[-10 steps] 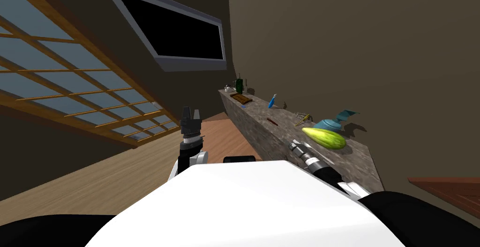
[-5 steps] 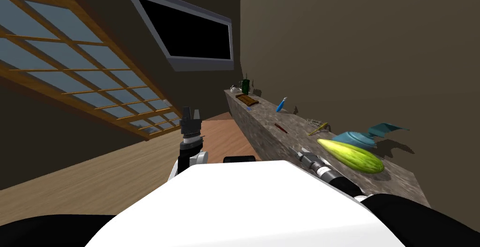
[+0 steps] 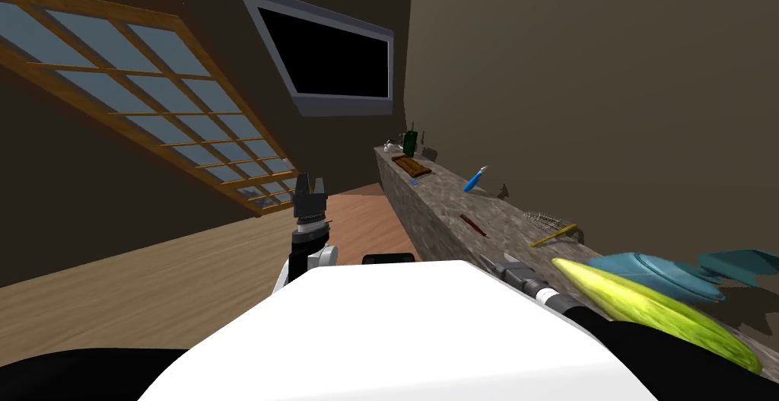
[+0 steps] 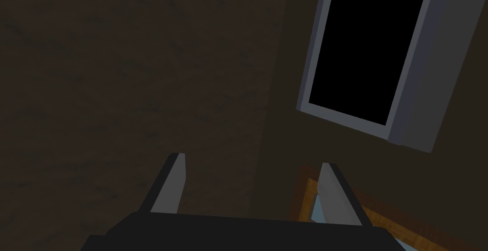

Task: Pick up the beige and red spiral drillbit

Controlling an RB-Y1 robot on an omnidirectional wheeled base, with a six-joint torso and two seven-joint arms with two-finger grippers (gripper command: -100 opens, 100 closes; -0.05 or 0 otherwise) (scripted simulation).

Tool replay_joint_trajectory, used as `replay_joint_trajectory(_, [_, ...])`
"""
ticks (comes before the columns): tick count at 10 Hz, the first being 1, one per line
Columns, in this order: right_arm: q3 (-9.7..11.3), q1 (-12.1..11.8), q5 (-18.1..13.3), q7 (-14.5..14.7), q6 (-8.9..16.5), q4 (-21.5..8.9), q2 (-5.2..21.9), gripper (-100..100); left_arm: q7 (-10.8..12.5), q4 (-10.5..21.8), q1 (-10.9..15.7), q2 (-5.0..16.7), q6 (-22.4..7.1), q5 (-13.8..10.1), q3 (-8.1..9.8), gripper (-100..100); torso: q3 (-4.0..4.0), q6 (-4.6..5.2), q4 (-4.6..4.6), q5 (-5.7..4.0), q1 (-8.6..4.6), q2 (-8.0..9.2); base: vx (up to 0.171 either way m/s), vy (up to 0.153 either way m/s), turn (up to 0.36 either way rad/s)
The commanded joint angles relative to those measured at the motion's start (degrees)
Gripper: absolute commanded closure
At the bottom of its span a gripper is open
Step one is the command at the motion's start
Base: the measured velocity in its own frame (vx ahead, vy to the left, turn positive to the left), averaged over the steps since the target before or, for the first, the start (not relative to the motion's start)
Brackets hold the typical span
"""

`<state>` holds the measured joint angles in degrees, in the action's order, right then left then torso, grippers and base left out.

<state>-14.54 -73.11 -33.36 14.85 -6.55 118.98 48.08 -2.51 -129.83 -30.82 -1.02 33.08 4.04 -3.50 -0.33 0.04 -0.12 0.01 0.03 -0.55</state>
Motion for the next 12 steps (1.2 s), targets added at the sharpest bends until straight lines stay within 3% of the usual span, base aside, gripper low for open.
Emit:
replay_joint_trajectory(1, [-0.8, -2.9, -2.3, -0.2, 0.0, -0.3, 1.3, -100, 0.0, 0.0, 0.0, 0.0, 0.0, 0.0, 0.00, 0, 0.00, 0.00, 0.00, 0.00, 0.00, 0.00, 0.141, -0.018, 0.168])
replay_joint_trajectory(2, [-0.8, -3.5, -2.3, -0.2, 0.0, -0.3, 1.3, -100, 0.0, 0.0, 0.0, 0.0, 0.0, 0.0, 0.00, 0, 0.03, -0.02, 0.01, 0.00, -0.02, 0.04, 0.105, -0.017, 0.099])
replay_joint_trajectory(3, [-1.1, -5.6, -4.0, -0.6, 0.4, -0.5, 2.6, -100, 0.0, 0.0, 0.0, 0.0, 0.0, 0.0, 0.00, 0, 0.09, 0.00, 0.04, 0.00, 0.01, 0.16, 0.100, -0.008, 0.182])
replay_joint_trajectory(4, [-1.1, -5.9, -4.0, -0.6, 0.4, -0.5, 2.6, -100, 0.0, 0.0, 0.0, 0.0, 0.0, 0.0, 0.00, 0, 0.11, -0.03, 0.05, 0.01, 0.02, 0.19, 0.077, -0.021, 0.129])
replay_joint_trajectory(6, [-1.7, -9.5, -7.3, -1.6, 0.8, -0.7, 4.8, -100, 0.0, 0.0, 0.0, 0.0, 0.0, 0.0, 0.00, 0, 0.15, -0.01, 0.06, 0.01, 0.01, 0.25, 0.121, -0.033, 0.190])
replay_joint_trajectory(12, [-2.2, -18.0, -12.7, -4.1, 1.2, -0.9, 8.0, -100, 0.0, 0.0, 0.0, 0.0, 0.0, 0.0, 0.00, 0, 0.11, 0.01, 0.05, 0.00, 0.00, 0.20, 0.128, -0.047, 0.153])
